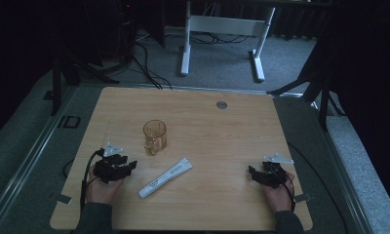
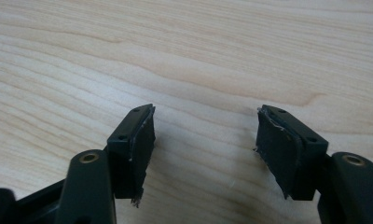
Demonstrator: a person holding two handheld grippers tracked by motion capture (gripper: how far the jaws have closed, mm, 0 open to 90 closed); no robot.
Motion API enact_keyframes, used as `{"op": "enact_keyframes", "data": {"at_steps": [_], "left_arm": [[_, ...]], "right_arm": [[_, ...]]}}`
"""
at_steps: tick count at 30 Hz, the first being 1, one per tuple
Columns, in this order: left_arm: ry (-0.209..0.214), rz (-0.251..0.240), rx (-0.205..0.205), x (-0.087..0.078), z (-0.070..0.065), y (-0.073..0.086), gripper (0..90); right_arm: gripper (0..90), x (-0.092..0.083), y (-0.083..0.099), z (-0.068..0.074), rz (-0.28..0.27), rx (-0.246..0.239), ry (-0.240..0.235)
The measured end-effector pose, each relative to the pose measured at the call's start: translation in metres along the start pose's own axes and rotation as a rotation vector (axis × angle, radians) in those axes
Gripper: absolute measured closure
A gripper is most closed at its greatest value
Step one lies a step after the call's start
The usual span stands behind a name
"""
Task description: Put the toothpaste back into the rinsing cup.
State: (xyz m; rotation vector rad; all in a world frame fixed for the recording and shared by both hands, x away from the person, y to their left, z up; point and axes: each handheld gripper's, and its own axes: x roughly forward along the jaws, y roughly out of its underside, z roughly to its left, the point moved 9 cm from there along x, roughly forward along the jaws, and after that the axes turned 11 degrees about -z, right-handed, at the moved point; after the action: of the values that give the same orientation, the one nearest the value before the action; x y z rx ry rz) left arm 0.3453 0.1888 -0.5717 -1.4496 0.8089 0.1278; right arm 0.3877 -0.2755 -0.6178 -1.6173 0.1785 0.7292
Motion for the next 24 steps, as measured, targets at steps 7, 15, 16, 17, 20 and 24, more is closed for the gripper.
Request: {"op": "enact_keyframes", "data": {"at_steps": [7,15,16,17,20,24], "left_arm": [[0.001,-0.004,0.022,-0.002,-0.005,-0.009,52.4],[0.018,0.003,0.057,-0.008,-0.011,-0.019,54.5],[0.017,0.006,0.062,-0.009,-0.011,-0.02,54.7],[0.014,0.006,0.064,-0.01,-0.012,-0.021,54.7],[0.017,0.009,0.065,-0.011,-0.013,-0.024,54.8],[0.024,0.016,0.071,-0.012,-0.016,-0.026,54.7]], "right_arm": [[34.3,0.002,0.001,-0.002,-0.039,-0.01,-0.016],[33.1,0.002,0.0,-0.001,-0.037,0.0,-0.003],[32.6,0.002,0.0,0.0,-0.037,0.0,-0.004],[31.5,0.002,0.0,0.0,-0.036,-0.002,-0.006],[29.0,0.003,0.0,0.001,-0.033,-0.014,-0.017],[27.3,0.003,0.001,0.002,-0.03,-0.016,-0.025]]}}
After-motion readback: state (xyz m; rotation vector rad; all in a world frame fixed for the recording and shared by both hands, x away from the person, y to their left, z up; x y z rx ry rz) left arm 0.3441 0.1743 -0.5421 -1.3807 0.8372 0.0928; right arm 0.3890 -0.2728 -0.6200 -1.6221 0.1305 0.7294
